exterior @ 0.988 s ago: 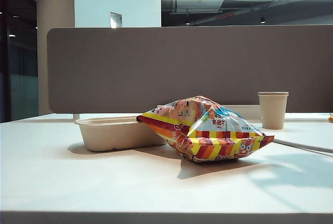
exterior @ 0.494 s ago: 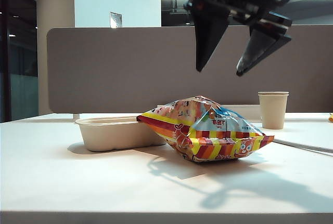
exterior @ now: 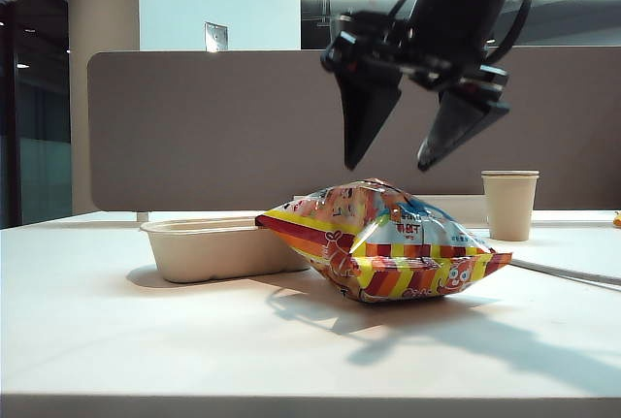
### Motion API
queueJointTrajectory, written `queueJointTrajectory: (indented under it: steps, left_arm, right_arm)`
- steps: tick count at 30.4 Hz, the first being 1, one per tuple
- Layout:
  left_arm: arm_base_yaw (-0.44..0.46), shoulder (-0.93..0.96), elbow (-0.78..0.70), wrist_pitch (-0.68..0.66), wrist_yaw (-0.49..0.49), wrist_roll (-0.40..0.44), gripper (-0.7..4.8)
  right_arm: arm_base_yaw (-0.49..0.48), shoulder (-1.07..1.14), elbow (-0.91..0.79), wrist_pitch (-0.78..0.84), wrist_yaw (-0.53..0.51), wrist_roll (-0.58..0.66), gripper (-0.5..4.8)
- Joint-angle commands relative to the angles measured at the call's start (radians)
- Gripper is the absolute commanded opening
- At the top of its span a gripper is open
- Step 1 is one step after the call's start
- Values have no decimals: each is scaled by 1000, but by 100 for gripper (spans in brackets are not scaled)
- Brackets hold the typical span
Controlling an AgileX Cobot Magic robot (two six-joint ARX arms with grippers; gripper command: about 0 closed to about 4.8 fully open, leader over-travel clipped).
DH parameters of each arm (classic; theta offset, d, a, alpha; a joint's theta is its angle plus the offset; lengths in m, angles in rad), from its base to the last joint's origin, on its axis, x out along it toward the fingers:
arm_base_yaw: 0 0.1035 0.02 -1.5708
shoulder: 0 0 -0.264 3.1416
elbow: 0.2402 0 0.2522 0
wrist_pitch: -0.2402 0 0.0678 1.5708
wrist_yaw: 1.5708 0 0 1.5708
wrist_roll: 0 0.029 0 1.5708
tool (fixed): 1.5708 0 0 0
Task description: Pick up a bag of chips and put them in the box.
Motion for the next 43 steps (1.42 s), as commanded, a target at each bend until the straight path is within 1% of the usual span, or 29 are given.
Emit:
queueJointTrajectory:
  steps: [1, 2, 3, 5, 7, 15, 29, 34, 38, 40, 43]
  left_arm:
    - [-1, 66, 6, 27, 12, -8, 351]
    - [-1, 87, 6, 29, 25, -8, 352]
    - [-1, 110, 6, 35, 45, -8, 376]
    - [-1, 146, 6, 52, 82, -8, 446]
    - [-1, 164, 6, 66, 98, -3, 446]
    - [-1, 169, 6, 84, 112, 66, 445]
    - [-1, 169, 5, 85, 98, 68, 444]
    - [-1, 169, 5, 85, 82, 79, 444]
    - [-1, 169, 5, 85, 81, 82, 445]
    - [-1, 169, 5, 86, 81, 82, 444]
    - [-1, 169, 5, 86, 81, 83, 444]
  right_arm:
    - [1, 38, 17, 8, -15, -14, 479]
    - [0, 48, 18, 8, -29, -14, 479]
    - [0, 58, 18, 8, -42, -16, 479]
    - [0, 75, 19, 5, -54, -21, 479]
    - [0, 89, 18, -1, -63, -23, 479]
    - [0, 116, 18, -31, -84, -43, 479]
    - [0, 167, 18, -42, -84, -43, 479]
    - [0, 168, 18, -48, -84, -43, 395]
    - [0, 168, 18, -49, -84, -43, 283]
    - [0, 168, 18, -48, -84, -43, 268]
    - [0, 168, 18, -48, -84, -43, 268]
